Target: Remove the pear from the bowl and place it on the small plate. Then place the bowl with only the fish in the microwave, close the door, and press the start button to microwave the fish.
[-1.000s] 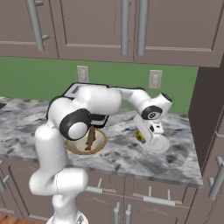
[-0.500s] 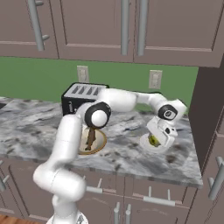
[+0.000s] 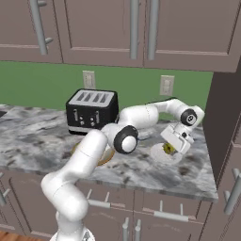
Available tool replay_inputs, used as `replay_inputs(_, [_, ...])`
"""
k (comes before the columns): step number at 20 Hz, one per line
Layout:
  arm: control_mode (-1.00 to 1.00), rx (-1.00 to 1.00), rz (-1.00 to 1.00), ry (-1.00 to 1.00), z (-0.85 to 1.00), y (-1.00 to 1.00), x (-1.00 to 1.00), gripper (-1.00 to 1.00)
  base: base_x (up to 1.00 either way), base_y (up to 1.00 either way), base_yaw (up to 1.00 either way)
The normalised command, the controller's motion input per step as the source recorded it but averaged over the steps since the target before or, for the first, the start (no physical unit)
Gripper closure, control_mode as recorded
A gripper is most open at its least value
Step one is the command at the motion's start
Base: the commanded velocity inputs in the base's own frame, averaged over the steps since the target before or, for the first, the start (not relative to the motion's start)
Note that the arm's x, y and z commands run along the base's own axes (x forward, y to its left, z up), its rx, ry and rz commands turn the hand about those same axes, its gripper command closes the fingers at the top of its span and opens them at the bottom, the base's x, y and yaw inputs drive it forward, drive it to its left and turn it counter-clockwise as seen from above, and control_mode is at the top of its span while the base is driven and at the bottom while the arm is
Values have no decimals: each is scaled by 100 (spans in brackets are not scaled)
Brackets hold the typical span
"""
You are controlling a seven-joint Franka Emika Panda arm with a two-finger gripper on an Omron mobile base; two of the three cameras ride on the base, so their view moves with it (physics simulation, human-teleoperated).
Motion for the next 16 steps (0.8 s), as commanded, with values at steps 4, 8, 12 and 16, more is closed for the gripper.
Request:
replay_inputs(4, [-100,-15,-1,-4,-69,99,-9,-100,0,0,0])
replay_inputs(8, [-100,-12,-6,-10,-56,89,-5,-100,0,0,0])
replay_inputs(12, [-100,0,-3,-22,-5,13,-13,-100,0,0,0])
replay_inputs(16, [-100,0,-1,-36,19,0,-31,-100,0,0,0])
